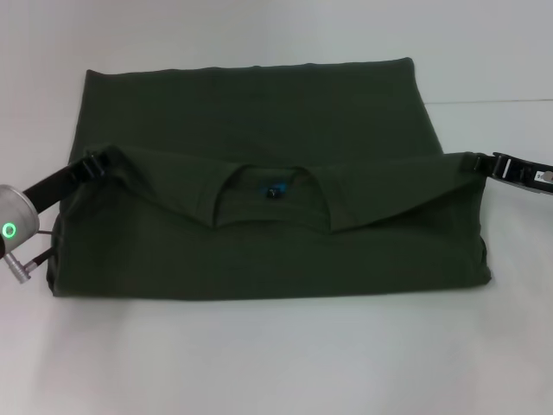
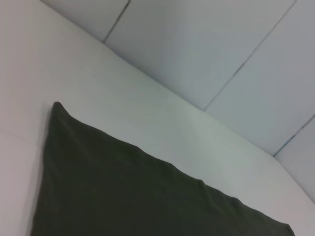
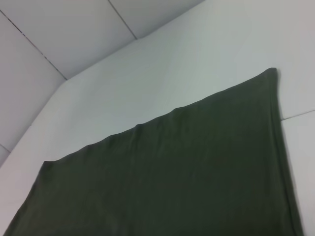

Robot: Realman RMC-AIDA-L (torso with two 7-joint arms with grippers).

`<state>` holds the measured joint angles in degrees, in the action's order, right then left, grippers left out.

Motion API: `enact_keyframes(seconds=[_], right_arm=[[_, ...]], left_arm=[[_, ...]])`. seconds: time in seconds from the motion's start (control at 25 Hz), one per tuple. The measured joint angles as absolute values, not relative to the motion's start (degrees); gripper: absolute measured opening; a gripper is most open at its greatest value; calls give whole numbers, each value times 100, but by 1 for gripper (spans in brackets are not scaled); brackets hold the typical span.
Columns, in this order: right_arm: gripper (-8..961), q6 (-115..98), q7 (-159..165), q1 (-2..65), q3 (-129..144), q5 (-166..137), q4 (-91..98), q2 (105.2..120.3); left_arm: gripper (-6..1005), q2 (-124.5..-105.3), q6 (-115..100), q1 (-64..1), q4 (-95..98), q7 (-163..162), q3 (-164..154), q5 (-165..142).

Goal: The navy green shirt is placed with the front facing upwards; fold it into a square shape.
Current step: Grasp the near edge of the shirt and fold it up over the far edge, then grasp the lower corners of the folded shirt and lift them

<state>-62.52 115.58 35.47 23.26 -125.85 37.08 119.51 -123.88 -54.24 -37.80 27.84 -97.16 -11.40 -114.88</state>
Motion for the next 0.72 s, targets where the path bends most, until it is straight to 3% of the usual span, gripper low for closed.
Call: enact_keyframes(seconds=[0.36,0.48,0.72], right_arm=[[100,-6153,11504,3551,2306,-12585,3701,11951],[239,-6149,11504,3543,2311,-12555,3700,11941],[522,-6259,11497,3378,2337,-12271,3743,11882]], left_arm=[[156,-12391,-5260,-3711,2584,-9056,-1122,-10878],[349,-12391,-5253,-3700,2578,-9052,-1122,-10841],[586,-12390,-5272,-3643,2640,-9050,-1149,-10888]])
